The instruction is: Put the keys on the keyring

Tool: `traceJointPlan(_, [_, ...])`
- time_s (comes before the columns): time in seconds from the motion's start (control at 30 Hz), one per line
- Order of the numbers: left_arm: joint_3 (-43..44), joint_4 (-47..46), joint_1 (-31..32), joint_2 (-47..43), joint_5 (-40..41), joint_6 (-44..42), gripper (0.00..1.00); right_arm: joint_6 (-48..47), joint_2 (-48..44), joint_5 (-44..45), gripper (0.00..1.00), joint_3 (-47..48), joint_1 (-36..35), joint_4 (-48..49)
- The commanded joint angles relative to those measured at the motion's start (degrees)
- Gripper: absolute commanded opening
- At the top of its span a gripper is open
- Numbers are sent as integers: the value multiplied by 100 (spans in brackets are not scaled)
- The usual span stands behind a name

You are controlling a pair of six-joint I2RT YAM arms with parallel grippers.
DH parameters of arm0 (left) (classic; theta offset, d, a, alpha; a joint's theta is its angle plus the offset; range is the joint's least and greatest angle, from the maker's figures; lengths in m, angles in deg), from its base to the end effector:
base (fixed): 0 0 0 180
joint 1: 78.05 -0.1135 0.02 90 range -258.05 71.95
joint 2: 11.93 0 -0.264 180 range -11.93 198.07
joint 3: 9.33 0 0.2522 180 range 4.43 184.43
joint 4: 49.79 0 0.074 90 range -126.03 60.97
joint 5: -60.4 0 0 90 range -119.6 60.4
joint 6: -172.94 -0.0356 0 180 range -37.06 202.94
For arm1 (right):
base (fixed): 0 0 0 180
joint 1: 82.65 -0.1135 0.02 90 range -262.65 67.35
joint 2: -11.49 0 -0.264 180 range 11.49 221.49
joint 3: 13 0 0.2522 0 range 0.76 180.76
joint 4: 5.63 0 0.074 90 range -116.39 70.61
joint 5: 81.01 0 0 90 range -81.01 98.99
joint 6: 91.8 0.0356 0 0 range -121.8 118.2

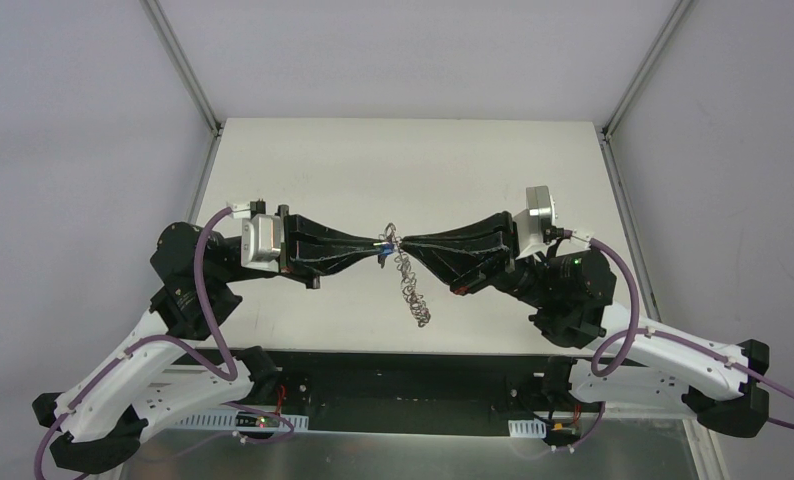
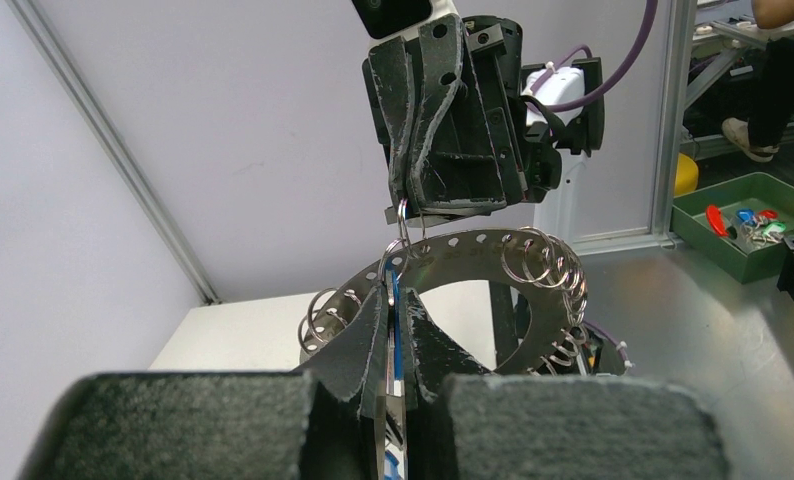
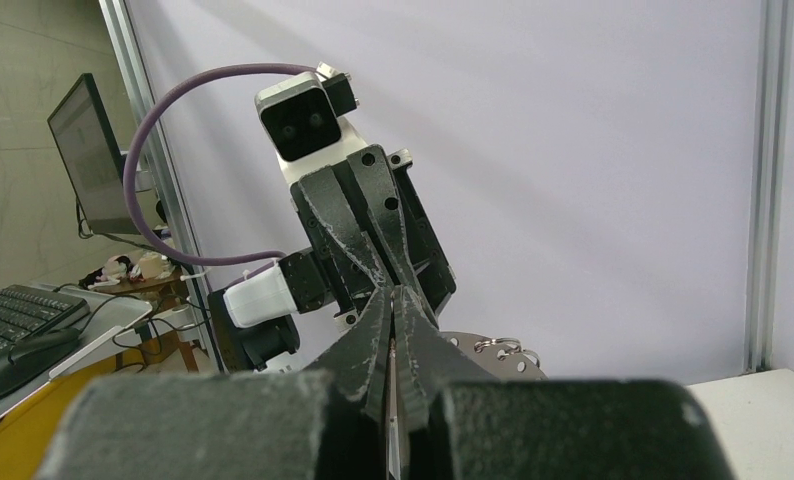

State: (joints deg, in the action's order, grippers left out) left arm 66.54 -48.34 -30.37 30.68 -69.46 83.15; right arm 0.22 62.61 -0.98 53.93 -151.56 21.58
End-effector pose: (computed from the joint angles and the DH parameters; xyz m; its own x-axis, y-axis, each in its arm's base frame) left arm 0.0657 -0.1061 0.4840 0.3515 -0.3902 -0.8510 0.9356 0.1127 0.3347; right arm 0.0578 0.1671 0.4621 0.2113 0.6445 -0.7348 -0.9725 0.2137 -0.0923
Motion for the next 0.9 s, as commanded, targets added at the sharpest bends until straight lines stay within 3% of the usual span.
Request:
traceJointPlan(0.0, [-11,-302,44,-74,26,198,0,-58,-86,88,0,290,-43,905])
traceJointPlan(0.1, [-5,-324,43,-77,29,235,2,-60,-77,84,0,299,-46,849])
traceJointPlan(0.33, [37,-331,51,-161,37,296,37,-16,-84,49,0,336,-52,676])
traceJointPlan(0.43, [120,-331,42,-182,9,289,45,-1,-95,31,0,346,-57,597])
traceJointPlan(0.6, [323,-313,43,-44,-79,256,50,-1,-93,-77,0,408,-54,438])
traceJointPlan(0.87, [592,-319,47,326,-366,351,48,2,-51,-296,0,539,-54,219])
